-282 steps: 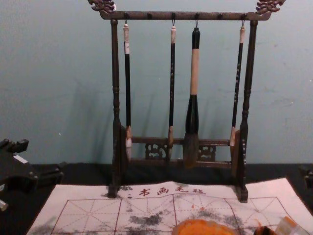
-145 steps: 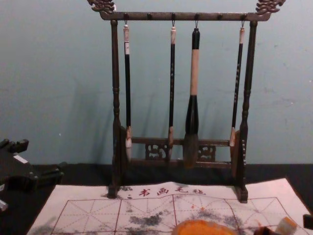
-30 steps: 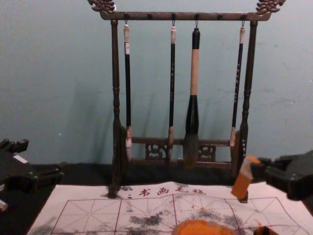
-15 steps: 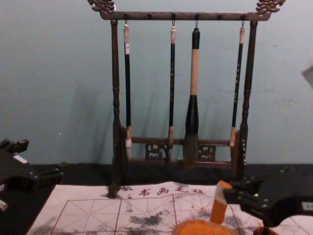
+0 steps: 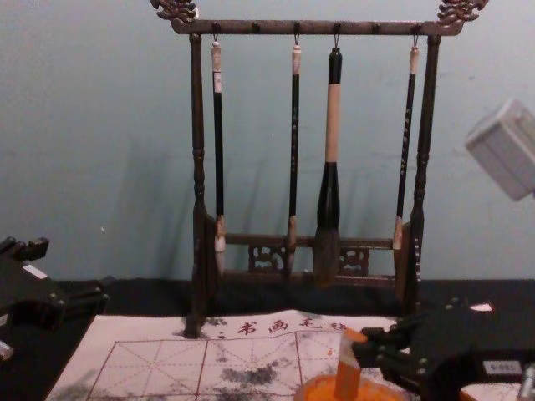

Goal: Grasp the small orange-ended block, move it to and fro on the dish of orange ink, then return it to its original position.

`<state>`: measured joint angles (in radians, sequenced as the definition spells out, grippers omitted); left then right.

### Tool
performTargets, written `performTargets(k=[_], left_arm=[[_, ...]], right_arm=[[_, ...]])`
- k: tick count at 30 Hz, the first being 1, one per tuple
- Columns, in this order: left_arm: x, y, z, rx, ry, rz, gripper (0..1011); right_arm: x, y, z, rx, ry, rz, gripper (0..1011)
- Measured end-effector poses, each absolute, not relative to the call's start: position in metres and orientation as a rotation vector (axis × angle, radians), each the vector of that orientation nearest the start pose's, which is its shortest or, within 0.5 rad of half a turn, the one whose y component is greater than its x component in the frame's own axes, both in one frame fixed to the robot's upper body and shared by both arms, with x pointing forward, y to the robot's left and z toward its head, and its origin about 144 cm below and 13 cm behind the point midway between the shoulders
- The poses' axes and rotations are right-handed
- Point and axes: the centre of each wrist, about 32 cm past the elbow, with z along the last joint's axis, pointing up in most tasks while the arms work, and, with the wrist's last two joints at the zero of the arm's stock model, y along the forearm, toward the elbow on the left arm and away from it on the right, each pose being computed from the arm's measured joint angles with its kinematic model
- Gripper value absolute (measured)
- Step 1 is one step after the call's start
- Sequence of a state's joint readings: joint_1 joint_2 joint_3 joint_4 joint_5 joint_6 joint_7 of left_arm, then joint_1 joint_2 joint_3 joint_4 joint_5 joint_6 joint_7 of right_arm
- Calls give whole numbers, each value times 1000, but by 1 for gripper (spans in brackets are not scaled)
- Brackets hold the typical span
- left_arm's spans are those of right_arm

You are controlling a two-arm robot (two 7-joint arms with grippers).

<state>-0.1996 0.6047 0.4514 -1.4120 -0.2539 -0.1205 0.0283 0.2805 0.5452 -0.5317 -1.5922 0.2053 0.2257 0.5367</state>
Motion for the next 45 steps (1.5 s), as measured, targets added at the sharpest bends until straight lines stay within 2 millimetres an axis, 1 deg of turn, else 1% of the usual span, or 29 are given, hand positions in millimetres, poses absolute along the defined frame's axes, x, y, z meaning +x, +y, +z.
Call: performTargets(k=[6,28,37,45], left_arm=[[489,310,1140,304,-285,1248,1001],[489,310,1140,304,-285,1248,1001],[489,310,1140,304,-285,1248,1001],[489,310,1140,305,-285,1248,1001]], right_arm=[[501,-234,1190,-463,-109,-611,57],[510,-236,1182,-481,-89,-643,57],[512,-241,1182,-490,-83,-667,57],[510,-247,1184,-501,-81,-676,57]])
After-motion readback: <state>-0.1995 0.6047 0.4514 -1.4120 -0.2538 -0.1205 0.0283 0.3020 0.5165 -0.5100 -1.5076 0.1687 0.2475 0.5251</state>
